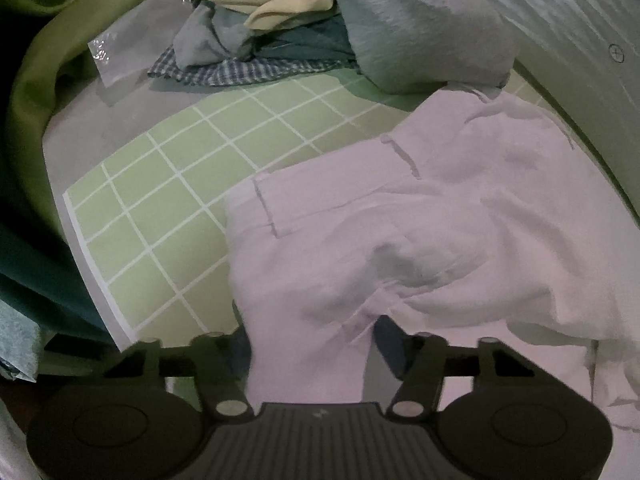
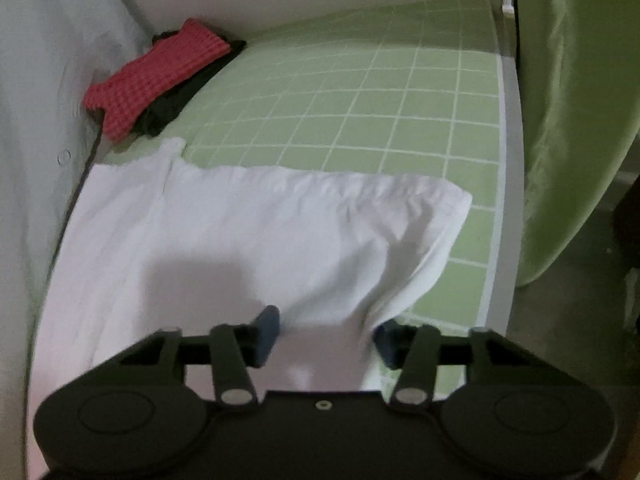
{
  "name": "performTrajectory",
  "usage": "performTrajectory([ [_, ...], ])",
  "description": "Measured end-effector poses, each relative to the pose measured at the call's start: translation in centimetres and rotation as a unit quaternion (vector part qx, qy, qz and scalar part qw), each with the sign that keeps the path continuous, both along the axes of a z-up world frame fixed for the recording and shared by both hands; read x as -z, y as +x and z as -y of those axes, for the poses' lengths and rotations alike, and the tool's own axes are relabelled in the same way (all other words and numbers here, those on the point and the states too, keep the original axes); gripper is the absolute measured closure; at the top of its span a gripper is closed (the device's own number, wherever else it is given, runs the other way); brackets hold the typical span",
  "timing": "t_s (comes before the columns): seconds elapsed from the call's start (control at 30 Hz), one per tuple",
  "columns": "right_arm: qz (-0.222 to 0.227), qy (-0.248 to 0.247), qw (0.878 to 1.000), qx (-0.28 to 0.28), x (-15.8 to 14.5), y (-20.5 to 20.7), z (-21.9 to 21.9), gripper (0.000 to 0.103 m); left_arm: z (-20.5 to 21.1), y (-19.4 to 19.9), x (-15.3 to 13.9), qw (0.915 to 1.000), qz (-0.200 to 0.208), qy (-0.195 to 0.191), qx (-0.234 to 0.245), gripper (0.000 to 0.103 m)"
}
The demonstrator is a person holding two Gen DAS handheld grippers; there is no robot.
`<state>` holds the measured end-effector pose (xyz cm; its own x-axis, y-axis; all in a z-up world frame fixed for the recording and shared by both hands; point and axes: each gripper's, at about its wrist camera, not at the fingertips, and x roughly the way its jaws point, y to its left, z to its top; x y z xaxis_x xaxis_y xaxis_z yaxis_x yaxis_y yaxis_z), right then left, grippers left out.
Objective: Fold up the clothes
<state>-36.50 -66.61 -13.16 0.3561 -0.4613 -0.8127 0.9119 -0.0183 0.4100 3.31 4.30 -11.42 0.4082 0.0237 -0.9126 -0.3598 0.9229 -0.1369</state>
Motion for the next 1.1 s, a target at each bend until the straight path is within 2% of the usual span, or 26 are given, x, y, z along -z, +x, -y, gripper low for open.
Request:
performTrajectory([
  [0.03, 0.012, 0.003, 1.000, 0.001, 0.1, -0.4, 0.1, 0.065, 0.1, -0.1, -0.1, 1.0000, 0.004, -0.002, -0.004, 0.059],
  [0.07, 0.030, 0.006, 1.000, 0.000, 0.3, -0.9, 0.1, 0.078, 0.0, -0.2, -0.2, 0.9998, 0.010, -0.013, -0.007, 0.071],
  [0.1, 0.048, 0.007, 0.999, 0.003, 0.5, -1.3, 0.1, 0.092, 0.0, -0.3, -0.3, 0.9995, 0.016, -0.024, -0.010, 0.078],
  [0.13, 0.067, 0.008, 0.998, 0.008, 0.6, -1.9, 0.0, 0.095, 0.0, -0.5, -0.6, 0.9994, 0.022, -0.026, -0.011, 0.084],
  [0.23, 0.113, 0.001, 0.994, 0.013, 0.1, -3.4, -0.6, 0.097, 0.3, -1.1, -1.6, 0.9988, 0.042, -0.024, -0.013, 0.087],
  [0.37, 0.111, -0.041, 0.993, -0.014, -2.9, -4.6, -2.0, 0.098, 1.8, -2.9, -3.7, 0.9984, 0.052, 0.023, -0.006, 0.088],
  [0.43, 0.121, -0.041, 0.992, 0.001, -4.3, -6.4, -2.8, 0.098, 2.1, -4.5, -4.9, 0.9972, 0.058, 0.047, 0.001, 0.088],
  [0.53, 0.136, -0.041, 0.990, 0.017, -7.0, -9.2, -4.1, 0.098, 1.1, -7.4, -7.1, 0.9966, 0.064, 0.040, -0.034, 0.089],
  [0.6, 0.130, -0.064, 0.989, -0.007, -8.8, -10.0, -4.1, 0.098, 1.1, -8.9, -8.0, 0.9953, 0.068, 0.043, -0.054, 0.089],
  [0.67, 0.111, -0.091, 0.989, -0.046, -10.1, -9.8, -3.5, 0.098, 1.8, -10.1, -8.3, 0.9934, 0.079, 0.055, -0.062, 0.089],
  [0.73, 0.105, -0.103, 0.986, -0.074, -9.9, -8.9, -2.3, 0.098, 2.8, -10.7, -8.3, 0.9917, 0.088, 0.065, -0.068, 0.089],
  [0.93, 0.133, -0.117, 0.979, -0.099, -10.7, -5.9, 0.1, 0.098, 3.3, -11.0, -10.4, 0.9862, 0.117, 0.034, -0.112, 0.090],
  [1.1, 0.158, -0.132, 0.973, -0.106, -12.6, -2.1, 2.1, 0.098, 4.4, -8.6, -11.9, 0.9780, 0.150, -0.001, -0.144, 0.090],
])
